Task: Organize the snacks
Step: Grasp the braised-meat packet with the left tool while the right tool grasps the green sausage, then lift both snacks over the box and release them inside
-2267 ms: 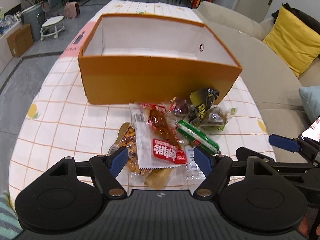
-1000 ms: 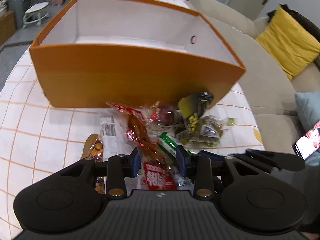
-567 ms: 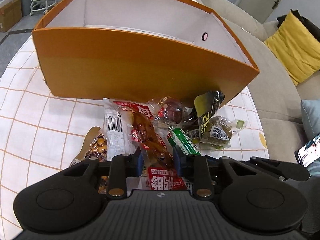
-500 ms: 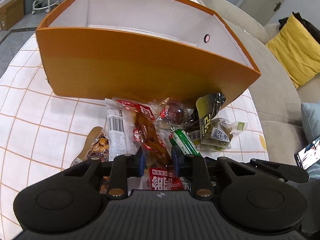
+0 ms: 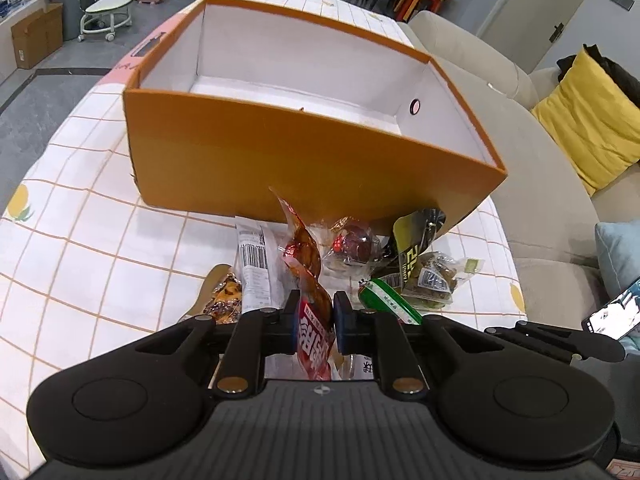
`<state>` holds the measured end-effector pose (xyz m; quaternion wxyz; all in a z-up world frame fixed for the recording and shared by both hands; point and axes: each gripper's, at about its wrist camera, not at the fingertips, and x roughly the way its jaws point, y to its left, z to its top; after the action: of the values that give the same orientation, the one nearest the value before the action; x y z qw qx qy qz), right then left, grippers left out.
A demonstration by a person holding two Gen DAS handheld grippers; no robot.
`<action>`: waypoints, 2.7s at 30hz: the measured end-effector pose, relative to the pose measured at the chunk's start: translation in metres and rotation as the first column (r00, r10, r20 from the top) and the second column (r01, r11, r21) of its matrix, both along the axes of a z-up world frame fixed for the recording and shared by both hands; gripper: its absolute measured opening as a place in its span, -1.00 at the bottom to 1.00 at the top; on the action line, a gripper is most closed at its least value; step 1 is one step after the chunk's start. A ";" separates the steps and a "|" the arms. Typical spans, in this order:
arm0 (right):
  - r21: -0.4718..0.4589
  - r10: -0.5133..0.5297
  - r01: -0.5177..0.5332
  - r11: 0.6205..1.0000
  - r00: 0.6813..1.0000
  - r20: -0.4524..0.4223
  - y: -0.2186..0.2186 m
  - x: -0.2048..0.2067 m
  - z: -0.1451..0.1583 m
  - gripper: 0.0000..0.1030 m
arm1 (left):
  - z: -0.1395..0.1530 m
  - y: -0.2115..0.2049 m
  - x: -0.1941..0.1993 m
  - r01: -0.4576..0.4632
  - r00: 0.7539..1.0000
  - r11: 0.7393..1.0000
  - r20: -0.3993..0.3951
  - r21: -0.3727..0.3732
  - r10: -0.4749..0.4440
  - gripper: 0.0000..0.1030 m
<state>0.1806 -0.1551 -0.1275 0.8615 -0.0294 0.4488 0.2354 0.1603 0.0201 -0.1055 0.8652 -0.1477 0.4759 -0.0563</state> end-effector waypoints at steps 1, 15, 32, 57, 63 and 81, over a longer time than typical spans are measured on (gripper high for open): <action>0.003 -0.001 0.001 1.000 1.000 0.004 0.000 -0.002 0.002 -0.63 | 0.003 0.001 -0.001 -0.005 1.000 1.000 0.004 -0.005 0.005 -0.67; 0.055 -0.027 0.024 0.998 0.998 0.062 -0.011 -0.023 0.043 -0.63 | 0.054 0.015 -0.033 -0.039 0.992 0.996 0.118 -0.075 0.047 -0.67; 0.184 -0.176 0.153 0.971 0.978 0.115 -0.033 0.013 0.107 -0.63 | 0.120 0.006 0.000 0.012 0.956 0.998 0.295 -0.064 0.007 -0.67; -0.042 -0.160 0.161 0.986 0.987 0.019 0.020 0.154 0.062 -0.63 | 0.077 -0.007 0.126 0.040 0.990 0.998 0.134 0.056 -0.047 -0.67; -0.122 -0.137 0.134 0.984 0.990 -0.023 0.030 0.169 0.040 -0.63 | 0.052 -0.008 0.140 0.043 0.997 0.998 0.063 0.045 -0.045 -0.68; -0.213 -0.121 0.090 0.973 0.983 -0.138 0.040 0.184 0.006 -0.62 | 0.018 -0.003 0.154 0.029 0.997 1.000 -0.077 -0.007 -0.030 -0.65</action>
<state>0.3649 -0.1148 -0.1216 0.8290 -0.0767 0.5352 0.1431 0.3141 0.0172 -0.0872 0.8448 -0.1451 0.5110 -0.0647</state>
